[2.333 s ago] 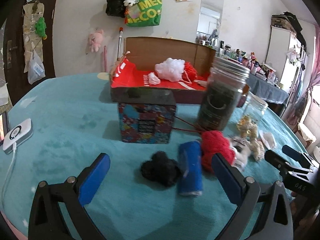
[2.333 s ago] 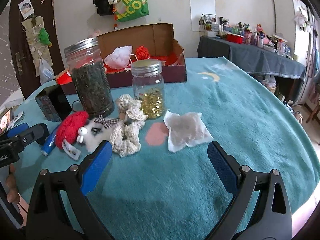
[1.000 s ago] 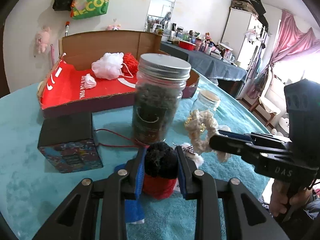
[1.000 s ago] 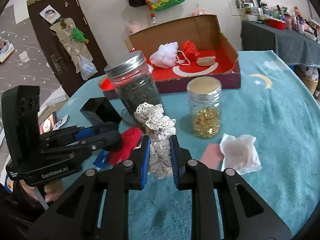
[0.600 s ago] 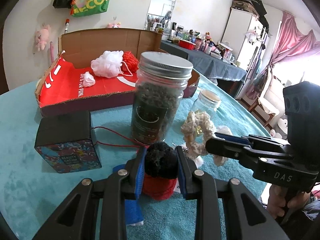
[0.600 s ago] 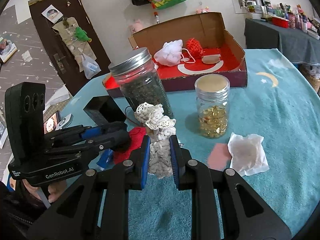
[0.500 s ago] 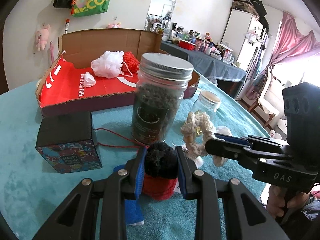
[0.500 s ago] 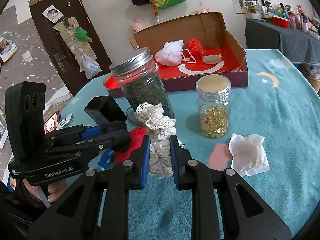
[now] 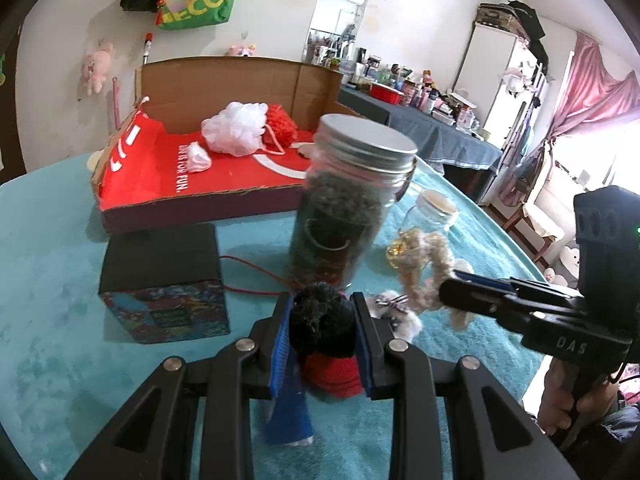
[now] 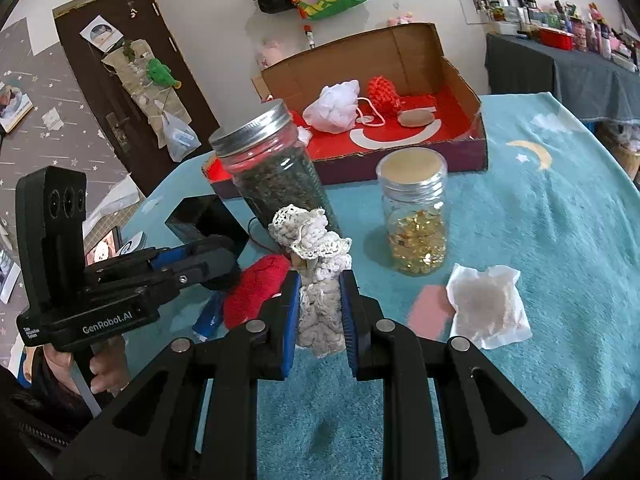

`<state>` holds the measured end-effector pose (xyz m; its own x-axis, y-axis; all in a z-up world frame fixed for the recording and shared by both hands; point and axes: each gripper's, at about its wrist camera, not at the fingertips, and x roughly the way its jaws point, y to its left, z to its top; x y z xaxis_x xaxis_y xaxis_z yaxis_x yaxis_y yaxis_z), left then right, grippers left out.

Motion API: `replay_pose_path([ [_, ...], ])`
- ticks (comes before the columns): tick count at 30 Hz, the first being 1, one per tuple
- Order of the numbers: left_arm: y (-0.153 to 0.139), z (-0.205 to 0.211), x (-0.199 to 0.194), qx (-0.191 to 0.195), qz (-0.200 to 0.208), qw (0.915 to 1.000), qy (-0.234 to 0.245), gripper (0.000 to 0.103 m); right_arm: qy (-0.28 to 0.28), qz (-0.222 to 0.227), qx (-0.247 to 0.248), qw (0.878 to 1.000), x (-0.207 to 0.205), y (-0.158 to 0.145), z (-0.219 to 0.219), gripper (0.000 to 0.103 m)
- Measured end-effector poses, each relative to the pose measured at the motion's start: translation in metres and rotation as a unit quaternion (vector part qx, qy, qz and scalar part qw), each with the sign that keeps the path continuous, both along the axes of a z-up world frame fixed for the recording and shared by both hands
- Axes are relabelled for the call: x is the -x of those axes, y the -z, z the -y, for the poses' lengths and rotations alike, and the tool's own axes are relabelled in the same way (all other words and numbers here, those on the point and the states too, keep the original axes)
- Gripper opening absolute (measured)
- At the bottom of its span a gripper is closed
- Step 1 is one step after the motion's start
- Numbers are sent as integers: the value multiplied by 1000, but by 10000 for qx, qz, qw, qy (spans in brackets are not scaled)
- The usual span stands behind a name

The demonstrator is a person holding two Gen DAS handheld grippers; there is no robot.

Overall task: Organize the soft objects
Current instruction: 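Carry the lace scrunchie and black pom-pom into the cardboard box with both tools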

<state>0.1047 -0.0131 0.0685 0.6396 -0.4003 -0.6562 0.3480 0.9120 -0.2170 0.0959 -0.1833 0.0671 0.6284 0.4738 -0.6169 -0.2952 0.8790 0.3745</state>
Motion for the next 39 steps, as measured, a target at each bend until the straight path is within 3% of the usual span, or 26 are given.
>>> replay_pose_path([
  [18,12,-61,3,-53,-232,9971,-721,30,381,-229,-7,9990,1,6,37,19],
  [32,21,-106,3,-371,-407,9917,-1162,30,707,-396,236,9964,4,9,70,19],
  [39,20,-121,-15,-634,-371,9911,-1108,30,866,-355,386,9949,-6,7,91,19],
])
